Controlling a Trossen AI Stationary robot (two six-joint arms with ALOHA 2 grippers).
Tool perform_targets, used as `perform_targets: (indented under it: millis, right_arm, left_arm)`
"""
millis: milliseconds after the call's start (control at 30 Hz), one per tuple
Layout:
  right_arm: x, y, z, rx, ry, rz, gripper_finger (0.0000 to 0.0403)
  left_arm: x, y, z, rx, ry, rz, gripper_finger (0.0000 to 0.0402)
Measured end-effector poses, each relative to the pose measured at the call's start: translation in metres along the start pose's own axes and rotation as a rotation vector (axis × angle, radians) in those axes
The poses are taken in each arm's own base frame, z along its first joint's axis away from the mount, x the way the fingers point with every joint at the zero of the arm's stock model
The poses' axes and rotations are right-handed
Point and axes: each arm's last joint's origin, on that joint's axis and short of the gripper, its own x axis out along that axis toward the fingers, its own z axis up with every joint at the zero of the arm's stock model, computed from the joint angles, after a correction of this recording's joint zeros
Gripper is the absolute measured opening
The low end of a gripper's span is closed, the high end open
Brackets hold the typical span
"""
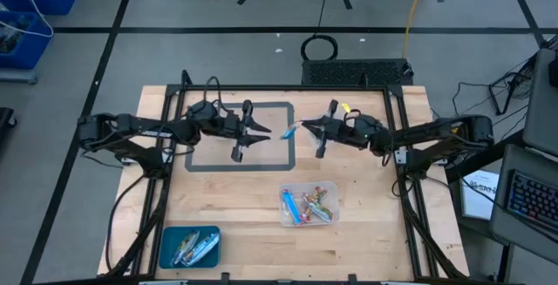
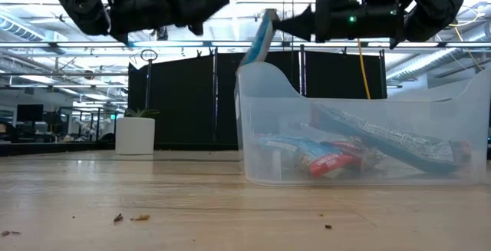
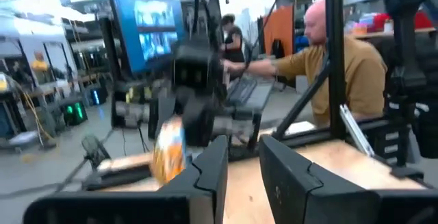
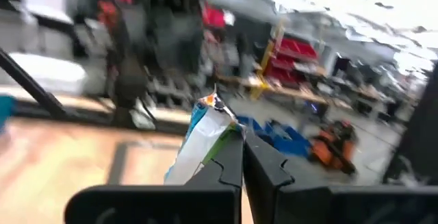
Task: Pick and place Granola Bars by type
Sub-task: Put the yellow granola bar into the top transparent bin
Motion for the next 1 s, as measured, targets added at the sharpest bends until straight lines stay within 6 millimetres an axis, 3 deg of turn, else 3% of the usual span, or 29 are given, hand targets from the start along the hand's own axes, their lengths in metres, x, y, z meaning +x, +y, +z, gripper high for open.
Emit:
perform_targets:
  millis: [333, 733, 1000]
  right_arm:
    - [-0.013, -0.005, -0.018, -0.105, 0.366, -0.214, 0.0]
    - [-0.036, -0.014, 0.005, -0.11, 0.408, -0.266, 0.0]
    - [-0.061, -0.017, 0.001, -0.07, 0.613, -0.33, 0.0]
  left_arm:
    - [-0.017, -0.001, 0.007, -0.042, 0.169, 0.116, 0.0092]
    - [-0.025, 0.001, 0.007, -0.062, 0.241, 0.166, 0.0093]
    - [-0.027, 0.001, 0.001, -0.064, 0.311, 0.208, 0.0093]
